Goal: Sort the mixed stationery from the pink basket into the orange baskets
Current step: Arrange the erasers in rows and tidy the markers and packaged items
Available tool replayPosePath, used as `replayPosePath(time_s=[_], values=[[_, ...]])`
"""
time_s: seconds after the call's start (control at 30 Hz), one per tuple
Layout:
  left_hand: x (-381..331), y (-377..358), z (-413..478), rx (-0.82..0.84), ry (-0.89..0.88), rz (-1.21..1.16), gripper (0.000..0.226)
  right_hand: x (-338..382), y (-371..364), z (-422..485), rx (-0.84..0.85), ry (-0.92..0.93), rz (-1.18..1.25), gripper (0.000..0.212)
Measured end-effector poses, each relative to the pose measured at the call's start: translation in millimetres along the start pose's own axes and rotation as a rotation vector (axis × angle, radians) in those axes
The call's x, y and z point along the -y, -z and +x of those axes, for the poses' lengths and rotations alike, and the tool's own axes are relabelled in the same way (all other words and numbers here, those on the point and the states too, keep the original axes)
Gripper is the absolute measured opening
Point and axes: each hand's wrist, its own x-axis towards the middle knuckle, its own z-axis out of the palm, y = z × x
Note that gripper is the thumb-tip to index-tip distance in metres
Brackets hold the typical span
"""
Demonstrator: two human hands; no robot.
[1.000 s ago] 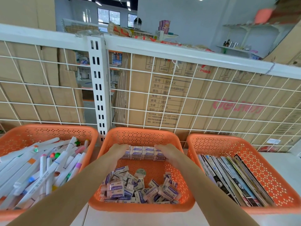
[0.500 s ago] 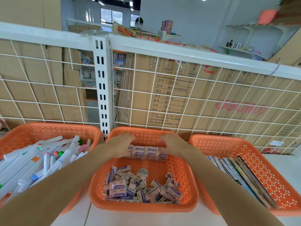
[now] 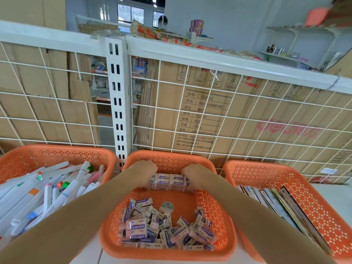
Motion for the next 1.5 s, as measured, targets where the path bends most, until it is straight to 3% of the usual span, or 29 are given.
replayPosePath(time_s=[0.4, 0.53, 0.73, 1.13, 1.5], values=[[0.7, -3.4, -1.2, -0.038, 0.012, -0.026, 0.05, -1.8, -6.6, -2.0, -0.092, 0.008, 0.034, 0.036], [-7.1, -0.5, 0.4, -0.08, -0.08, -0.114, 0.046, 4.2, -8.1, 2.8, -0.166, 0.035, 0.109, 0.03], [-17.1, -1.3, 5.7, -0.076, -0.124, -0.108, 0.039, 9.3, -10.4, 11.0, -0.139, 0.081, 0.085, 0.028], [-21.3, -5.2, 9.9, -0.145, -0.151, -0.116, 0.047, 5.5, -10.2, 9.1, -0.101, 0.102, 0.125, 0.024], [-30.7, -5.2, 13.2, -0.151, -0.15, -0.161, 0.038, 1.7, -10.3, 2.1, -0.118, 0.01, 0.06, 0.035]])
